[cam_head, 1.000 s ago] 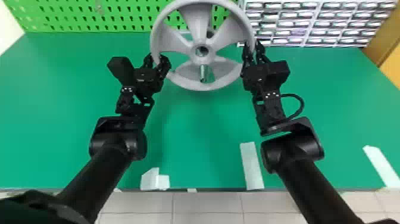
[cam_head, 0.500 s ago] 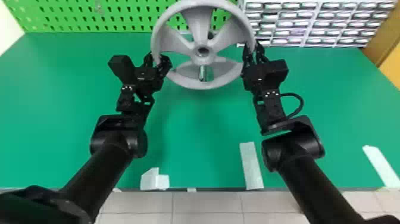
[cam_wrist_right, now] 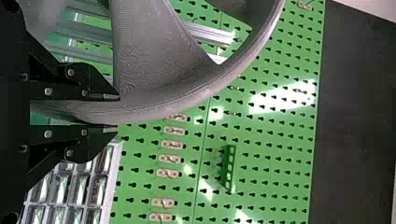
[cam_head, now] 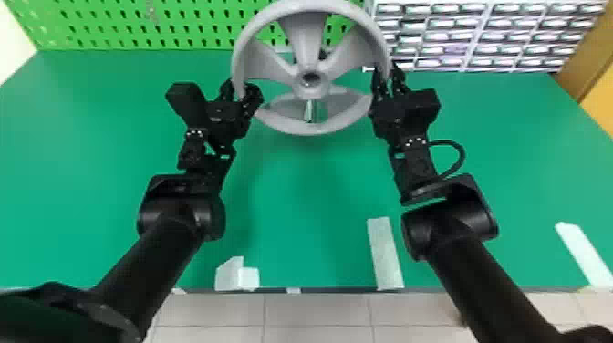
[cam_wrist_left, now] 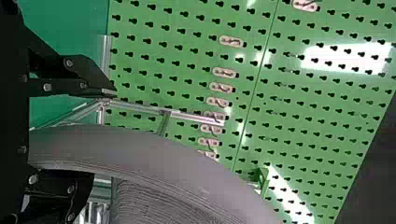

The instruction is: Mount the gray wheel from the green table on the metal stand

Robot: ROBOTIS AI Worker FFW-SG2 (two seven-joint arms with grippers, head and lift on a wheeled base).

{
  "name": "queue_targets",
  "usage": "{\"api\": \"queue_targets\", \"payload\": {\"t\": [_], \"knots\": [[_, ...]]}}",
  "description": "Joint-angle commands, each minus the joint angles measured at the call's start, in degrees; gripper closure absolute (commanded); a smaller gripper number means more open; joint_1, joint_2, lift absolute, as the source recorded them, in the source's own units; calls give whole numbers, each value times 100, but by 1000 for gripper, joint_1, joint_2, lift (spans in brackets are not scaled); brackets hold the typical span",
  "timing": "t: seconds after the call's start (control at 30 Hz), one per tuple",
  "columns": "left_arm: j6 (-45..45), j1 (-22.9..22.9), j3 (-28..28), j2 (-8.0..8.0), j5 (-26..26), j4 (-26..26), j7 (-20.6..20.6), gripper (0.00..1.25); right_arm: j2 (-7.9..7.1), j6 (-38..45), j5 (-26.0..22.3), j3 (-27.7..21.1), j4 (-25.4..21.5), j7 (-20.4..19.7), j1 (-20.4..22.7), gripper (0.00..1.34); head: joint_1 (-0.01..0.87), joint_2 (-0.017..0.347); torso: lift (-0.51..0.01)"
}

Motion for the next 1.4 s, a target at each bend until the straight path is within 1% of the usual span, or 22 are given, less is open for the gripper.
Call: {"api": "queue_targets", "payload": {"t": [0.0,0.17,0.5,0.93,1.27,1.37], "knots": [[26,24,-15,4,-13,-70,119,889,-12,87,-51,15,-75,-40,17,1059,868,52,-93],[307,138,126,4,-163,-395,251,889,-21,307,-139,94,-224,-31,26,1059,868,52,-93],[580,270,266,13,-303,-817,330,889,-38,781,-262,208,-629,-31,78,1059,868,52,-93],[1063,305,363,13,-382,-1037,374,889,-74,1423,-341,296,-936,-22,87,1059,868,52,-93],[1907,296,521,4,-479,-1291,391,889,-65,2240,-394,287,-1209,171,78,1059,868,52,-93],[1995,296,548,4,-505,-1309,391,889,-56,2390,-403,279,-1244,233,70,1059,868,52,-93]]}}
